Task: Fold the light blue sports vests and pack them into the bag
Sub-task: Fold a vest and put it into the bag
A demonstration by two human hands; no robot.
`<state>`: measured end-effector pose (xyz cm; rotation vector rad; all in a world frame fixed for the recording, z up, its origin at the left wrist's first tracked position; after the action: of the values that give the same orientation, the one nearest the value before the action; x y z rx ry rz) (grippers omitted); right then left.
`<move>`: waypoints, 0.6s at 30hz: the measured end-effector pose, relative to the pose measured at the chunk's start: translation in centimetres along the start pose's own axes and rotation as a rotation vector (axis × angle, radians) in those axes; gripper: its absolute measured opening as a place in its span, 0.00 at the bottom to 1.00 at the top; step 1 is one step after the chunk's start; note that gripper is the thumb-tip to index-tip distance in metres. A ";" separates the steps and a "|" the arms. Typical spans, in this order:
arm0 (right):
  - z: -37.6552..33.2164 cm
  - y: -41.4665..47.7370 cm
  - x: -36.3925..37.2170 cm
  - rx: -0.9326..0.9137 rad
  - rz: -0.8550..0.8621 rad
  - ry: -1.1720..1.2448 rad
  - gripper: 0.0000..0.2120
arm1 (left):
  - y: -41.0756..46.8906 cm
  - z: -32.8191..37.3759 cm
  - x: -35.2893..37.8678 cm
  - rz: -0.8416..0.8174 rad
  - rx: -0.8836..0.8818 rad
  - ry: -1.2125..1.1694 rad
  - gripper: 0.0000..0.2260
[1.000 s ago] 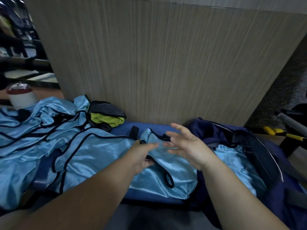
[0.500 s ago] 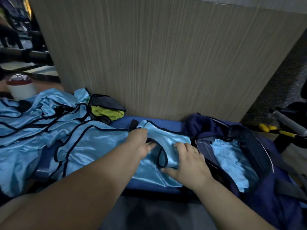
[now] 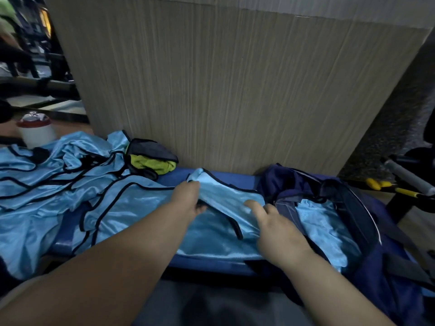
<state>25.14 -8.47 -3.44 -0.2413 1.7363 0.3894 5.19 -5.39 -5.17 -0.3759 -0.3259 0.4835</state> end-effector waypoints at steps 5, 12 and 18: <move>0.7 -0.8 1.4 -0.164 -0.273 -0.133 0.32 | 2.1 -1.5 -2.9 0.043 0.261 0.769 0.06; 0.7 -1.2 1.8 -0.149 -0.376 -0.178 0.23 | 2.3 -1.8 -3.3 0.023 0.417 1.081 0.15; 0.9 -1.4 1.8 -0.135 -0.396 -0.116 0.25 | 2.3 -1.8 -3.4 0.072 0.569 1.209 0.25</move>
<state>26.11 -9.26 -5.51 -0.6362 1.5061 0.2248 2.15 -5.70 -8.43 -0.0719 0.9844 0.3269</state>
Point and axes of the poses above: each hand's wrist, its own y-axis towards the middle knuckle, its own x-axis out of the palm, z = x × y, the point moved 6 cm from there along y, towards the middle knuckle, and after that the axes turned 2 degrees about z, right-handed, at the moved point
